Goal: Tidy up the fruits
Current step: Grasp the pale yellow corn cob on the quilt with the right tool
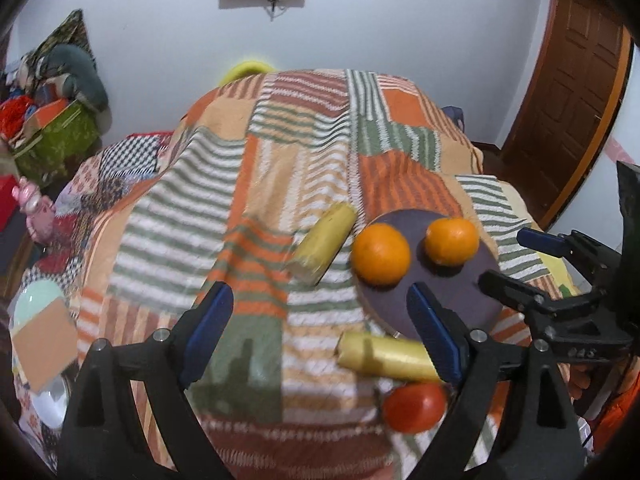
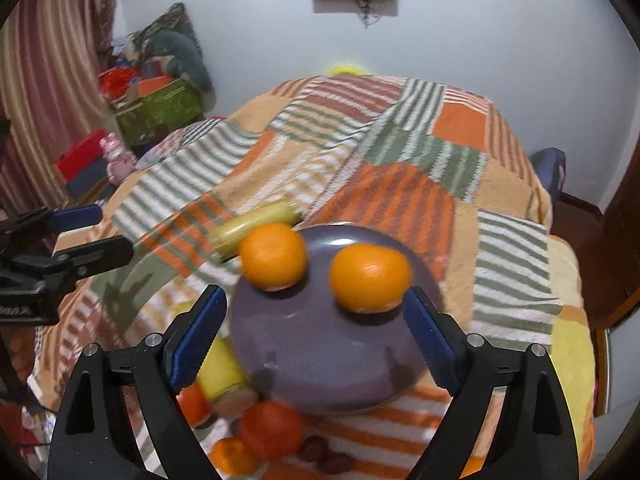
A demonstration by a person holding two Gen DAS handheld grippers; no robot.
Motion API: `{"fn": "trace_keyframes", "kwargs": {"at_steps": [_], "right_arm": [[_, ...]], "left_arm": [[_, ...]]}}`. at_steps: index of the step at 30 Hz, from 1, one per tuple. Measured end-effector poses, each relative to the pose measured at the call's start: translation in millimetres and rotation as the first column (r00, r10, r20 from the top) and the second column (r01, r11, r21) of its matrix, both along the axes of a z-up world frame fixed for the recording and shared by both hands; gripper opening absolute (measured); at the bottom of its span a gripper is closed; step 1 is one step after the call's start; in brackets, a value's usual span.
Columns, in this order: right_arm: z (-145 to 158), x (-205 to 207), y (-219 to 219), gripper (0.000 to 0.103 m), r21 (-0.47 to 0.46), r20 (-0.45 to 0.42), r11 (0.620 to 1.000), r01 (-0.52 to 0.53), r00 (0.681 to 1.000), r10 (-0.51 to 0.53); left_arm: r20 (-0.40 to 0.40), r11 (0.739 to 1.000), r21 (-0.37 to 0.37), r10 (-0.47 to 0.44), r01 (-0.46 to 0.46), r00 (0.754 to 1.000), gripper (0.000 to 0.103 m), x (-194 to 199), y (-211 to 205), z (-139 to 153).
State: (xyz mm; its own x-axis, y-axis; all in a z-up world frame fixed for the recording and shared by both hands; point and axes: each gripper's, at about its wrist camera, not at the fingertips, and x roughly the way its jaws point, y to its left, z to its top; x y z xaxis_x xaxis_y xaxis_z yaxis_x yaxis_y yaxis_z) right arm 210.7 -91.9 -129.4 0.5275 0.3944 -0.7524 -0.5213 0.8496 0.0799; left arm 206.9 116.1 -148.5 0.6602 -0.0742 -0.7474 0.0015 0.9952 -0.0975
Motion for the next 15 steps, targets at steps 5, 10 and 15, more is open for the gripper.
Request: {"fn": "trace_keyframes", "kwargs": {"at_steps": [5,10,15], "right_arm": [[-17.5,-17.0,28.8,0.088,-0.02,-0.043,0.997,-0.078,0.996,0.077],[-39.8,-21.4,56.3,0.088,-0.08,-0.077,0.986,-0.147,0.987,0.141],[-54.8,-20.8,69.0,0.086,-0.124,-0.116,0.975,-0.187,0.978,0.173]], "left_arm": [[-0.038,0.999,-0.021,0.028,-0.029,0.999,0.089,-16.7,19.1,-12.8],[-0.072,0.998,-0.034,0.043,-0.045,0.997,0.089,-33.1,31.3,-27.1],[-0.098,0.997,-0.056,0.055,-0.061,0.994,0.089,-41.4,40.5,-40.6]]}}
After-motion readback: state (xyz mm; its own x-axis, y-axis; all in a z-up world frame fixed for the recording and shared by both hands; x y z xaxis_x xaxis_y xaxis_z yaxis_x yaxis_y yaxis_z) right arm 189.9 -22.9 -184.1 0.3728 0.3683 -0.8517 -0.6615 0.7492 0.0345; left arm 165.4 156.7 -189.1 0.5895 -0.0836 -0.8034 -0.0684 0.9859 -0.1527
